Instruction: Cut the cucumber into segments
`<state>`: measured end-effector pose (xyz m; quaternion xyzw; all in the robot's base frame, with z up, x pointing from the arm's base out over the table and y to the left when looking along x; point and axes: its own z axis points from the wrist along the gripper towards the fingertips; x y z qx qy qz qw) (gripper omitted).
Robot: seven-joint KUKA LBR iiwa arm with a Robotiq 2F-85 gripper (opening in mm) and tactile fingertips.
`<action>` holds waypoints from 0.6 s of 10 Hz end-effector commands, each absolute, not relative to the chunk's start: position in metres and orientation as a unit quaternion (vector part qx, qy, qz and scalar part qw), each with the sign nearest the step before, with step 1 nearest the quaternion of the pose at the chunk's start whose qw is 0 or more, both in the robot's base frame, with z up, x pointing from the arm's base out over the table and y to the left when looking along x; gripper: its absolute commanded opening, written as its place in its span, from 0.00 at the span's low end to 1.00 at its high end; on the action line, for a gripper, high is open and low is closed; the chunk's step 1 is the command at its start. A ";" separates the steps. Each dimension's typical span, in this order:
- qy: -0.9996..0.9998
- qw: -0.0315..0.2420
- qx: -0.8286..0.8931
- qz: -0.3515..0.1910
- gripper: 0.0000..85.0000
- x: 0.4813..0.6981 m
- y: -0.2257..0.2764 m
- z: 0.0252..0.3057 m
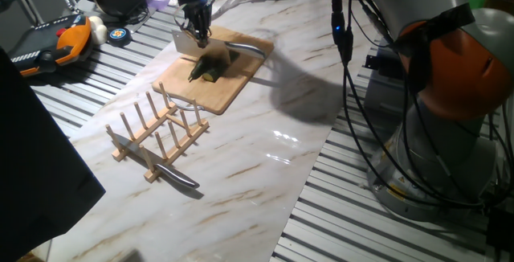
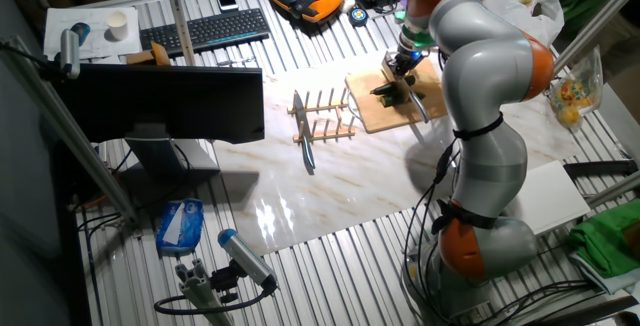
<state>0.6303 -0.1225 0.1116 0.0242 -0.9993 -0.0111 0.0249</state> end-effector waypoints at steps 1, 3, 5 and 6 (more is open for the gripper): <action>-0.999 0.025 0.023 -0.013 0.01 0.629 -0.121 0.110; -0.999 0.023 0.022 -0.013 0.01 0.627 -0.121 0.109; -0.999 0.023 0.021 -0.013 0.01 0.627 -0.121 0.109; -0.999 0.023 0.021 -0.013 0.01 0.627 -0.121 0.108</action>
